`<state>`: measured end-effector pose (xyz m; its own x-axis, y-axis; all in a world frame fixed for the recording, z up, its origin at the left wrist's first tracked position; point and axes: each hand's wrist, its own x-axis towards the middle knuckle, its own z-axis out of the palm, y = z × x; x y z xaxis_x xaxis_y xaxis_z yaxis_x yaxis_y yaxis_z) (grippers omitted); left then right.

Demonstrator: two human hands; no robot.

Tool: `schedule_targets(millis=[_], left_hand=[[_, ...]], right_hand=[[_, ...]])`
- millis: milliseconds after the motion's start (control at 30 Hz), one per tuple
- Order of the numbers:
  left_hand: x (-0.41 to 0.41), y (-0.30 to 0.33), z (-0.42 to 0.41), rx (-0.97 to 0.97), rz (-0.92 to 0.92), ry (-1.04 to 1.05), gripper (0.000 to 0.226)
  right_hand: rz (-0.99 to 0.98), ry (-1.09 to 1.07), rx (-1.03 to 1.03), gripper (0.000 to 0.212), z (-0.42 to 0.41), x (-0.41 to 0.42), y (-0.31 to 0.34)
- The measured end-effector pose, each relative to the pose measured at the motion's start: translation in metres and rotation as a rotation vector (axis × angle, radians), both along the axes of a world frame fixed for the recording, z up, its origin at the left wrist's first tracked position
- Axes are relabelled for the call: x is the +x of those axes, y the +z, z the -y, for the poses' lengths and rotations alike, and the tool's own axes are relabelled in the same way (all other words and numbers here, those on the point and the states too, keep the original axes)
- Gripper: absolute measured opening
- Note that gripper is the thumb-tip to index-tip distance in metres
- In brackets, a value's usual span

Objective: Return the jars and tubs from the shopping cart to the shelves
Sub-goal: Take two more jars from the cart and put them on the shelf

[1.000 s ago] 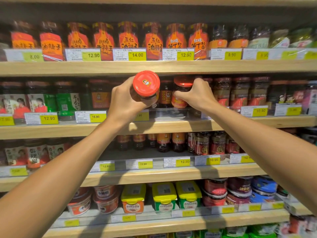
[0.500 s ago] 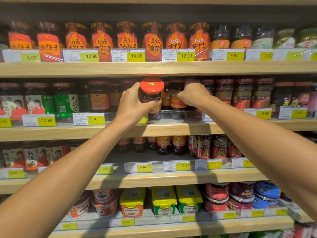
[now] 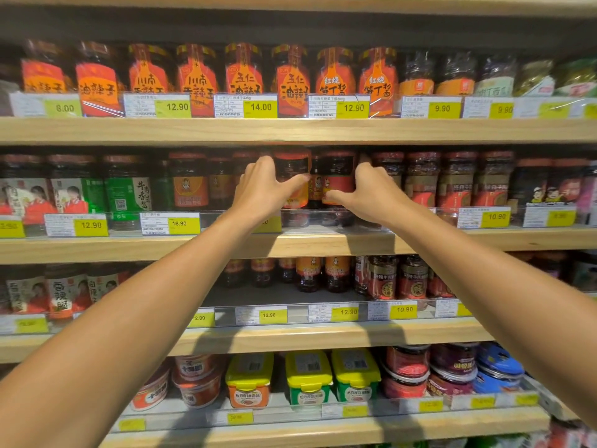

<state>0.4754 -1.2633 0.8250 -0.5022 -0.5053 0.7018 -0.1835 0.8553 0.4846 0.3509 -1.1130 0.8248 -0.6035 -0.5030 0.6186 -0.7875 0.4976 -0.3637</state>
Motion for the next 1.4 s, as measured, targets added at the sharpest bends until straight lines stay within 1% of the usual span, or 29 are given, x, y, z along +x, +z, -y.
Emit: schedule_targets(millis=[167,233,433,467,567,633,800,1000,1133,1233,1400], left_hand=[[-0.008,0.003,0.002,-0.008,0.044,0.035,0.047],[-0.008,0.002,-0.002,-0.023,0.071,0.035,0.044],[0.003,0.002,-0.013,-0.019,0.187,0.018,0.040],[0.007,0.001,-0.013,-0.020,0.209,0.008,0.043],[0.028,-0.007,-0.010,-0.076,0.230,0.000,0.073],[0.048,-0.016,-0.008,-0.161,0.214,-0.014,0.080],[0.106,-0.042,-0.002,-0.375,0.221,-0.120,0.072],[0.146,-0.068,-0.004,-0.519,0.217,-0.171,0.072],[0.150,-0.103,-0.016,-0.602,0.252,-0.300,0.070],[0.145,-0.133,-0.031,-0.615,0.312,-0.396,0.071],[0.138,-0.166,-0.054,-0.548,0.419,-0.482,0.076]], right_hand=[[-0.064,0.037,-0.032,0.085,-0.026,0.015,-0.012],[-0.064,0.046,-0.048,0.092,-0.033,0.018,-0.014],[-0.045,0.045,-0.056,0.089,-0.046,0.026,-0.021],[-0.051,0.047,-0.055,0.087,-0.048,0.028,-0.022],[-0.084,0.051,-0.049,0.081,-0.056,0.037,-0.024],[-0.114,0.054,-0.039,0.079,-0.063,0.043,-0.027],[-0.187,0.027,0.009,0.075,-0.082,0.061,-0.038],[-0.186,-0.009,0.085,0.072,-0.109,0.093,-0.064],[-0.145,-0.066,0.155,0.072,-0.132,0.115,-0.099],[-0.076,-0.109,0.245,0.071,-0.153,0.130,-0.125],[-0.002,-0.170,0.333,0.071,-0.193,0.148,-0.160]])
